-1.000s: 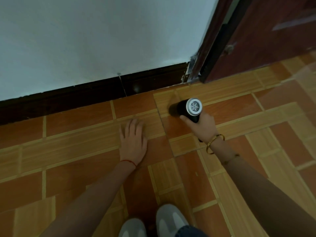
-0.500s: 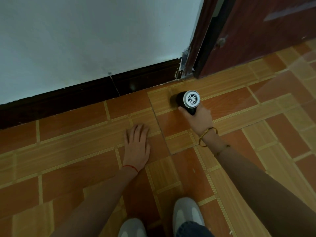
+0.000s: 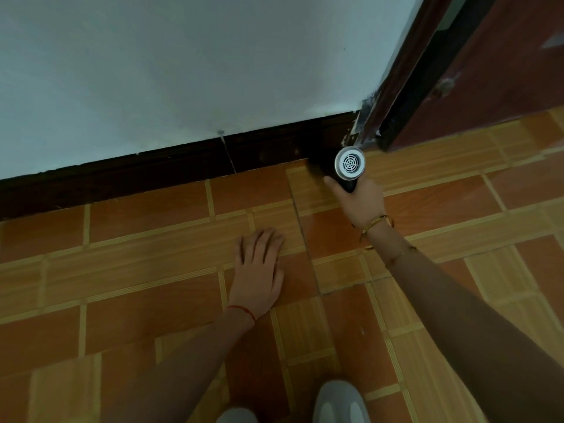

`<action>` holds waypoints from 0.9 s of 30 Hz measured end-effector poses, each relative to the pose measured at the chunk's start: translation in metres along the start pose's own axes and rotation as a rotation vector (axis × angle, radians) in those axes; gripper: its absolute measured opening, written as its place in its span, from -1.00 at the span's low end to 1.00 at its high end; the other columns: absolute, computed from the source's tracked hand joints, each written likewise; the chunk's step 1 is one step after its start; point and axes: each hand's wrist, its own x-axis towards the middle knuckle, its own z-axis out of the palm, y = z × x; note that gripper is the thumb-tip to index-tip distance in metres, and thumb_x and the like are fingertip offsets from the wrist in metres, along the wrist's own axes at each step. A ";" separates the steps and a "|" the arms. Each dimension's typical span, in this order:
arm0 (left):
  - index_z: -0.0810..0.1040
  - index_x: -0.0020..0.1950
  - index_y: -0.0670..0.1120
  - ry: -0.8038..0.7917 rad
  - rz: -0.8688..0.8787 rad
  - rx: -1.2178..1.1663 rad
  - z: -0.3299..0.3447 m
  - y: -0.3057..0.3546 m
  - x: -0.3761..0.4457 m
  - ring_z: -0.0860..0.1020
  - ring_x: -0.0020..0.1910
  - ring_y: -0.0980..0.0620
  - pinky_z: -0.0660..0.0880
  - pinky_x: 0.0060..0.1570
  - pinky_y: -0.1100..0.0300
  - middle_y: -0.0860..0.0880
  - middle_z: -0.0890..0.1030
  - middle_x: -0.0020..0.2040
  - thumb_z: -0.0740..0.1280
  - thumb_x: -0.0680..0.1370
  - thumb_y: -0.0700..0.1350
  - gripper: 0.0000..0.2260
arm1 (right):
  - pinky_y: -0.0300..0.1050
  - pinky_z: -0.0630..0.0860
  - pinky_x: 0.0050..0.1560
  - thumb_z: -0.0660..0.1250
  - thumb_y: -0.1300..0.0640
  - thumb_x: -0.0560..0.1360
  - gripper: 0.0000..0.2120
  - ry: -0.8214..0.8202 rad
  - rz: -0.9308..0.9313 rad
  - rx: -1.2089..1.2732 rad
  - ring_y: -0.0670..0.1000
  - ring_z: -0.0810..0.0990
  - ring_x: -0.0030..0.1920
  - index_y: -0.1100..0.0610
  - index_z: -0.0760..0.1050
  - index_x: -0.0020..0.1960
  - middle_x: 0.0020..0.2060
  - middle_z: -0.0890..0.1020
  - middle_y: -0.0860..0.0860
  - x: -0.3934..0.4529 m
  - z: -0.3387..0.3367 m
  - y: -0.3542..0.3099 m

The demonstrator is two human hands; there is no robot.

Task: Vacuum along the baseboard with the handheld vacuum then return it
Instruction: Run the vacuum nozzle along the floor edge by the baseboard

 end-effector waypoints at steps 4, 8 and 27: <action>0.31 0.52 -0.06 -0.003 0.004 -0.008 0.000 0.000 0.000 0.23 0.53 -0.12 0.09 0.48 -0.30 -0.08 0.32 0.51 0.07 0.60 -0.03 -0.52 | -0.20 0.37 -0.44 0.33 -0.23 0.46 -0.58 0.029 -0.030 -0.034 0.02 0.53 -0.34 0.15 0.46 -0.21 -0.38 0.56 0.04 0.003 0.001 -0.002; 0.31 0.52 -0.07 0.000 0.004 -0.016 0.000 0.000 -0.001 0.23 0.54 -0.11 0.09 0.48 -0.29 -0.08 0.32 0.51 0.07 0.60 -0.04 -0.53 | -0.26 0.26 -0.47 0.33 -0.22 0.47 -0.55 0.114 0.077 -0.006 0.04 0.54 -0.28 0.20 0.47 -0.14 -0.32 0.55 0.05 0.006 -0.001 -0.001; 0.37 0.44 -0.10 0.229 -0.452 -0.082 -0.026 -0.067 -0.028 0.28 0.47 -0.18 0.05 0.49 -0.31 -0.13 0.37 0.45 0.03 0.58 -0.06 -0.55 | -0.31 0.45 -0.21 0.40 -0.15 0.44 -0.44 -0.010 -0.103 0.128 -0.06 0.60 -0.05 0.18 0.43 0.27 -0.02 0.63 -0.03 -0.018 0.043 -0.042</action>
